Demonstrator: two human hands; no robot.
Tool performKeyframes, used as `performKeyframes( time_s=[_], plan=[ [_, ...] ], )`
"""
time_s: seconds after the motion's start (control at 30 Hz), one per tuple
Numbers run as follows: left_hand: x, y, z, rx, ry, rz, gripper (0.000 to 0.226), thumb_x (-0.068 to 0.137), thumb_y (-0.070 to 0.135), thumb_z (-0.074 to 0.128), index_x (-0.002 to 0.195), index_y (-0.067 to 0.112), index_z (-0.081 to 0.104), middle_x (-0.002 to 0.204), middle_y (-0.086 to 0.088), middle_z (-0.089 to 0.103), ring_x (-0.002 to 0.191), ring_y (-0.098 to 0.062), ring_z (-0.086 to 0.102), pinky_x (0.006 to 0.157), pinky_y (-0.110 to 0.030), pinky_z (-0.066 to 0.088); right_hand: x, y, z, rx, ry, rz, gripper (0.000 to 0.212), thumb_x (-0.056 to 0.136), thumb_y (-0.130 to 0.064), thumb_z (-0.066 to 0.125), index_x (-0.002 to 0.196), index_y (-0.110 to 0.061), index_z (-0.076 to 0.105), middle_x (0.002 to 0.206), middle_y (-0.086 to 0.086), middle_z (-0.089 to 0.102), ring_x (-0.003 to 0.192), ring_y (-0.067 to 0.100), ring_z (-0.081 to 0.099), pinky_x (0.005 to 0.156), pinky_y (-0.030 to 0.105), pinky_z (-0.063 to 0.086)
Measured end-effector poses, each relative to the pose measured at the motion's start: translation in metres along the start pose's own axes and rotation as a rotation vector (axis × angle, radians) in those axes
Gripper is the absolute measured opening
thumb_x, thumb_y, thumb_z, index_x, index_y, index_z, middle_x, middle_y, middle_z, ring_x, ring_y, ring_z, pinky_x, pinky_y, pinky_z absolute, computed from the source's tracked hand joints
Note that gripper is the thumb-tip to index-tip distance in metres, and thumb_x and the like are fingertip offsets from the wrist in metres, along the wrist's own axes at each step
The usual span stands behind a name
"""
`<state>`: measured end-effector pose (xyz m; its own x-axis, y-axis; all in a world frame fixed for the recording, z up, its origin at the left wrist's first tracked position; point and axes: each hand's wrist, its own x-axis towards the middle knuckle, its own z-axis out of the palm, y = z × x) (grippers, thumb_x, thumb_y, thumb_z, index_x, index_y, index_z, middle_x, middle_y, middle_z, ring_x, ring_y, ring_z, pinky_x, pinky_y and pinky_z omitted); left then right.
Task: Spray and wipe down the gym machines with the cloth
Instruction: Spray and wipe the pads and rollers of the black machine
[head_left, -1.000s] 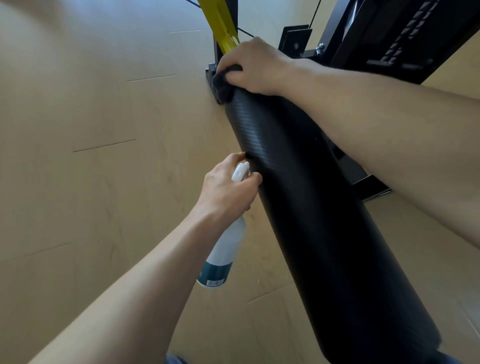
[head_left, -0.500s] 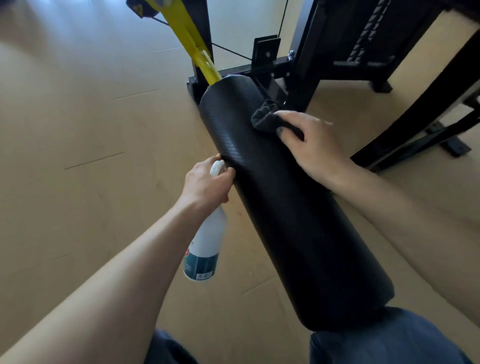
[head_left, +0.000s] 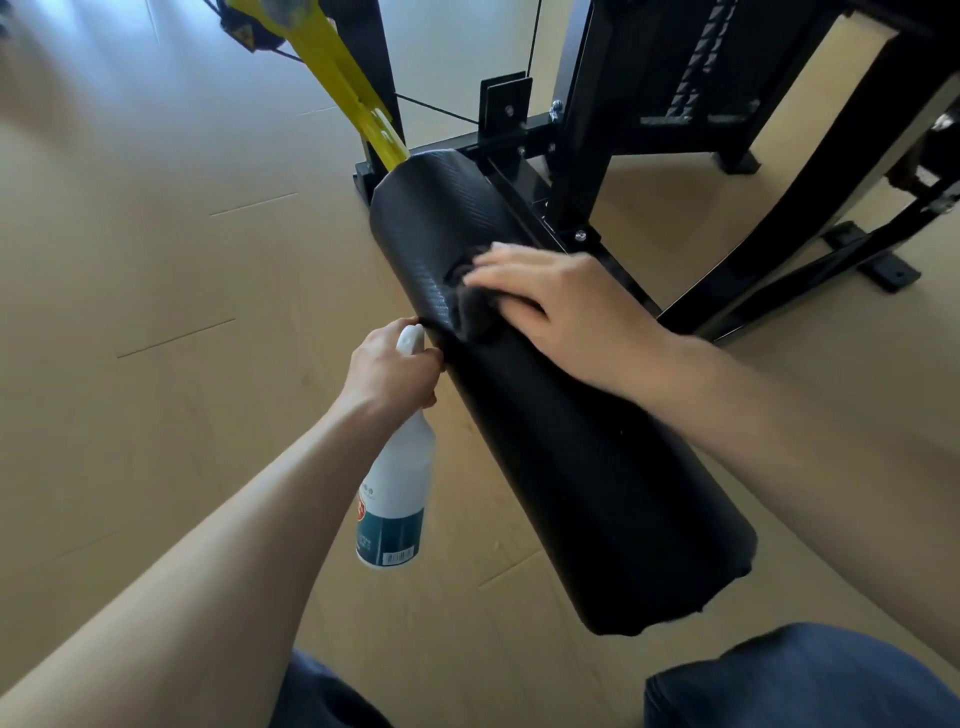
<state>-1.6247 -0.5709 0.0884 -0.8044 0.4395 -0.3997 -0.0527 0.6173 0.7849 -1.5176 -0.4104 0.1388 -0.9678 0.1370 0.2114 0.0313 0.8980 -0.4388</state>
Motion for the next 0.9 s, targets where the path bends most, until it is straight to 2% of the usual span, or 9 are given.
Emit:
performKeyframes(
  time_s=[0.07,0.2,0.3,0.4,0.53,0.63,0.7,0.8,0.9],
  plan=[
    [-0.007,0.003,-0.003,-0.024,0.063,0.048,0.043,0.1,0.017,0.06,0.141,0.03,0.058,0.115,-0.012,0.067,0.06,-0.011,0.062,0.049,-0.022,0.044,0.051,0.005,0.006,-0.035,-0.015,0.001,0.034,0.098,-0.007,0.055,0.128,-0.013,0.07,0.133,0.006,0.067,0.128,0.021,0.059,0.115,0.03,0.038],
    [-0.019,0.017,-0.008,-0.03,0.188,0.245,0.043,0.101,0.014,0.058,0.14,0.031,0.058,0.112,-0.005,0.067,0.067,-0.016,0.066,0.045,-0.011,0.044,0.131,0.005,0.017,-0.062,0.004,0.131,0.037,0.098,-0.014,0.05,0.127,-0.024,0.071,0.127,0.003,0.07,0.118,0.024,0.063,0.102,0.035,0.048],
    [-0.021,0.02,-0.005,0.014,0.165,0.226,0.036,0.1,0.014,0.056,0.132,0.027,0.067,0.104,-0.011,0.071,0.054,-0.01,0.066,0.045,-0.011,0.044,0.138,-0.003,0.024,-0.091,0.023,0.144,0.037,0.098,-0.015,0.049,0.125,-0.027,0.072,0.125,0.003,0.071,0.117,0.025,0.063,0.101,0.034,0.049],
    [-0.024,0.017,-0.002,-0.022,0.094,0.112,0.033,0.099,0.021,0.059,0.129,0.031,0.067,0.094,-0.011,0.071,0.042,-0.002,0.061,0.056,-0.026,0.046,0.1,-0.015,0.022,-0.103,-0.018,0.074,0.035,0.098,-0.011,0.05,0.122,-0.022,0.073,0.126,0.003,0.07,0.12,0.023,0.06,0.104,0.035,0.046],
    [-0.022,0.014,0.0,-0.052,0.086,0.06,0.024,0.096,0.021,0.061,0.118,0.03,0.068,0.073,-0.007,0.067,0.04,-0.003,0.057,0.058,-0.027,0.043,-0.008,-0.021,0.013,-0.071,0.075,0.062,0.032,0.098,-0.006,0.053,0.126,-0.01,0.069,0.131,0.008,0.065,0.122,0.024,0.06,0.104,0.041,0.049],
    [-0.022,0.014,0.001,0.002,0.104,0.065,0.01,0.095,0.022,0.062,0.102,0.019,0.069,0.072,-0.008,0.068,0.037,-0.001,0.055,0.056,-0.027,0.04,-0.097,-0.031,-0.003,-0.074,0.034,0.049,0.033,0.1,-0.012,0.052,0.13,-0.013,0.067,0.138,0.003,0.061,0.133,0.017,0.054,0.114,0.032,0.042],
    [-0.02,0.013,0.003,0.016,0.1,0.057,0.008,0.095,0.021,0.061,0.1,0.017,0.068,0.074,-0.009,0.068,0.036,0.0,0.055,0.057,-0.027,0.04,-0.142,-0.037,-0.013,-0.107,-0.009,-0.007,0.033,0.101,-0.017,0.05,0.128,-0.015,0.069,0.138,0.001,0.062,0.137,0.015,0.051,0.116,0.027,0.037],
    [-0.016,0.011,0.006,0.021,0.079,0.023,0.011,0.095,0.017,0.058,0.101,0.016,0.067,0.075,-0.01,0.067,0.034,-0.001,0.054,0.058,-0.027,0.041,-0.159,-0.027,-0.02,-0.17,-0.082,-0.184,0.034,0.101,-0.021,0.049,0.127,-0.015,0.07,0.138,0.002,0.063,0.138,0.017,0.05,0.117,0.03,0.037],
    [-0.013,0.007,0.008,0.018,0.065,-0.021,0.013,0.093,0.015,0.057,0.1,0.01,0.068,0.068,-0.01,0.064,0.034,-0.004,0.053,0.059,-0.028,0.042,-0.115,-0.009,-0.021,-0.149,-0.117,-0.301,0.033,0.102,-0.017,0.049,0.127,-0.01,0.07,0.136,0.008,0.063,0.134,0.022,0.053,0.118,0.031,0.037]
  ],
)
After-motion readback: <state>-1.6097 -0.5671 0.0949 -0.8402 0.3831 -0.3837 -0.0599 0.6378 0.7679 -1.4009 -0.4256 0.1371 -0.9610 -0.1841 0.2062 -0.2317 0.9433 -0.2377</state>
